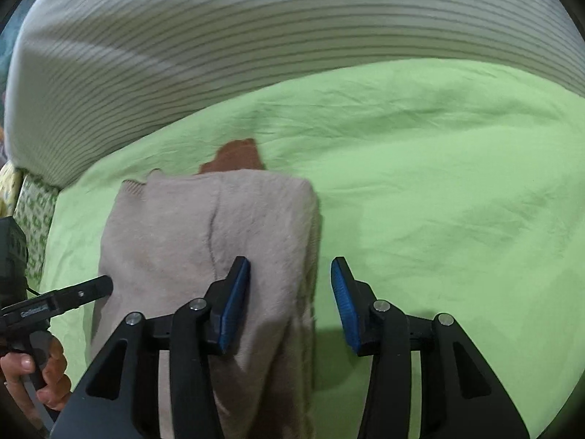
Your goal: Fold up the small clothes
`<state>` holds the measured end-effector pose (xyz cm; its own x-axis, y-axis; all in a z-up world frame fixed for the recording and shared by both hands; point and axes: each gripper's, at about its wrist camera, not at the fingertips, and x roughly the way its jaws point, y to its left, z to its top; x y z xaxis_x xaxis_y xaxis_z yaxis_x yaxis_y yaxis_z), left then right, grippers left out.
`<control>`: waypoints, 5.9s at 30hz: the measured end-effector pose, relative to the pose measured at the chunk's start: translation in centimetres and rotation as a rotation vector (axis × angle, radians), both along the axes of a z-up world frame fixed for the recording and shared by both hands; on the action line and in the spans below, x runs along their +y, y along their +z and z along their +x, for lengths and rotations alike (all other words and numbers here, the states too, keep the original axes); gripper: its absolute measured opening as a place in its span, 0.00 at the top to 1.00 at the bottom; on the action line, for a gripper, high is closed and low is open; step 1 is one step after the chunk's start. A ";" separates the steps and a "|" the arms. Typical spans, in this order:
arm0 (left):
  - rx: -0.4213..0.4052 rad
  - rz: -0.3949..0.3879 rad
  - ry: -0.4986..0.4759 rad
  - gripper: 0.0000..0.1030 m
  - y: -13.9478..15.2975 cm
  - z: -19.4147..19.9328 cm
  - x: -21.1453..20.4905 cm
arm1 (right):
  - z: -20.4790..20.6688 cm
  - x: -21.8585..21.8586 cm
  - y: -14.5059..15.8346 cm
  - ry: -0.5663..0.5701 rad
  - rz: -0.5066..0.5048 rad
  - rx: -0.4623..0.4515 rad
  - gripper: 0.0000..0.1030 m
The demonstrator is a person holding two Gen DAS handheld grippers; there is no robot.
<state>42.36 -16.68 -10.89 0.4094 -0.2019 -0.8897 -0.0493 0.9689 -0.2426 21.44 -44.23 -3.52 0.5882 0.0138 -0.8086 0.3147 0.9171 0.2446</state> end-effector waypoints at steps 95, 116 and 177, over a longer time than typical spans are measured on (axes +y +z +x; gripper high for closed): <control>-0.008 0.202 -0.079 0.39 2.3 -34.7 24.8 | -14.7 31.3 -3.3 0.433 0.106 0.050 0.90; -0.033 0.071 0.008 0.40 5.2 -33.3 26.2 | -7.7 26.7 -1.1 0.302 0.307 -0.056 0.30; 0.097 0.258 0.001 0.20 -0.5 -32.1 23.8 | -8.4 29.0 -3.2 0.403 -0.023 0.056 0.46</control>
